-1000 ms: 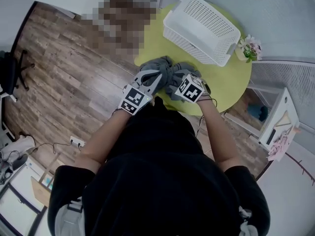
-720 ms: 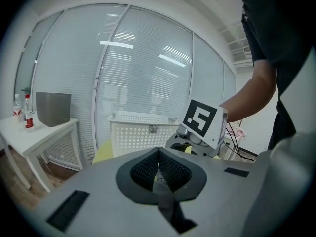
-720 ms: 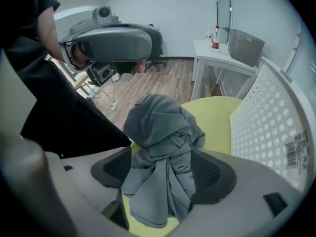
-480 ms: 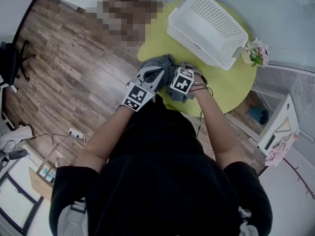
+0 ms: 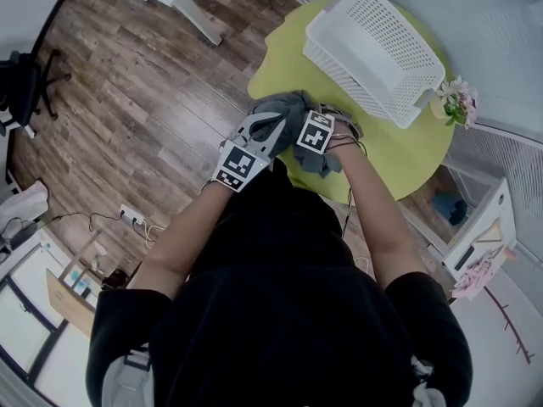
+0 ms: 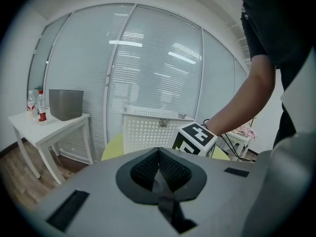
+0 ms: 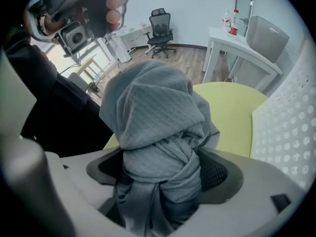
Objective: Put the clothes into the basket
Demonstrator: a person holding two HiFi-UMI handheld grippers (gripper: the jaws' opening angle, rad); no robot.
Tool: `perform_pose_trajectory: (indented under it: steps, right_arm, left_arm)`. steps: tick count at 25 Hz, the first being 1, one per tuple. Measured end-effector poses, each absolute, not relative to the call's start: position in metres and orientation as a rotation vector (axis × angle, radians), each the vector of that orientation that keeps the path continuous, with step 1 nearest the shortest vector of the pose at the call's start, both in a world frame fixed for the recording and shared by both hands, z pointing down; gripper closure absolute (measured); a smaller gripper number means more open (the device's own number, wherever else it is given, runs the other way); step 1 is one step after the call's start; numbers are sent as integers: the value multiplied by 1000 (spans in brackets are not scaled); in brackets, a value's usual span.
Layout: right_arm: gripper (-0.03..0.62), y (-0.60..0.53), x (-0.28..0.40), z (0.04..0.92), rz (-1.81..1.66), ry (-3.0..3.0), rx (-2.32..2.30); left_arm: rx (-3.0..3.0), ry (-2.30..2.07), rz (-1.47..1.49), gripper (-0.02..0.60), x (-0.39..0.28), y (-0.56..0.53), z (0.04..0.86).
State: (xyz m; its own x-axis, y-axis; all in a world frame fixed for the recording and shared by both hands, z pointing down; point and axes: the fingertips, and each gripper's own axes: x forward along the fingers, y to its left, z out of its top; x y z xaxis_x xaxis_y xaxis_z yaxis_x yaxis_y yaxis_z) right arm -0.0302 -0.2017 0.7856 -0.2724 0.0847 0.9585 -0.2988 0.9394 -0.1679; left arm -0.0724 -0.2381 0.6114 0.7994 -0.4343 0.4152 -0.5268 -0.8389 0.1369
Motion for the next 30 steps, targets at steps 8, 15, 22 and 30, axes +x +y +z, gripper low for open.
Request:
perform_pose_trajectory:
  steps: [8, 15, 22, 30]
  right_arm:
    - [168, -200, -32, 802, 374, -1785, 80]
    - [223, -200, -31, 784, 395, -1780, 90]
    - [233, -192, -32, 764, 393, -1792, 150]
    - [235, -190, -32, 726, 388, -1803, 228]
  left_arm:
    - [2715, -806, 553, 572, -88, -234, 612]
    - [2726, -802, 539, 572, -98, -226, 598]
    - [2771, -777, 519, 572, -94, -224, 584]
    - [2817, -737, 483, 572, -92, -219, 566]
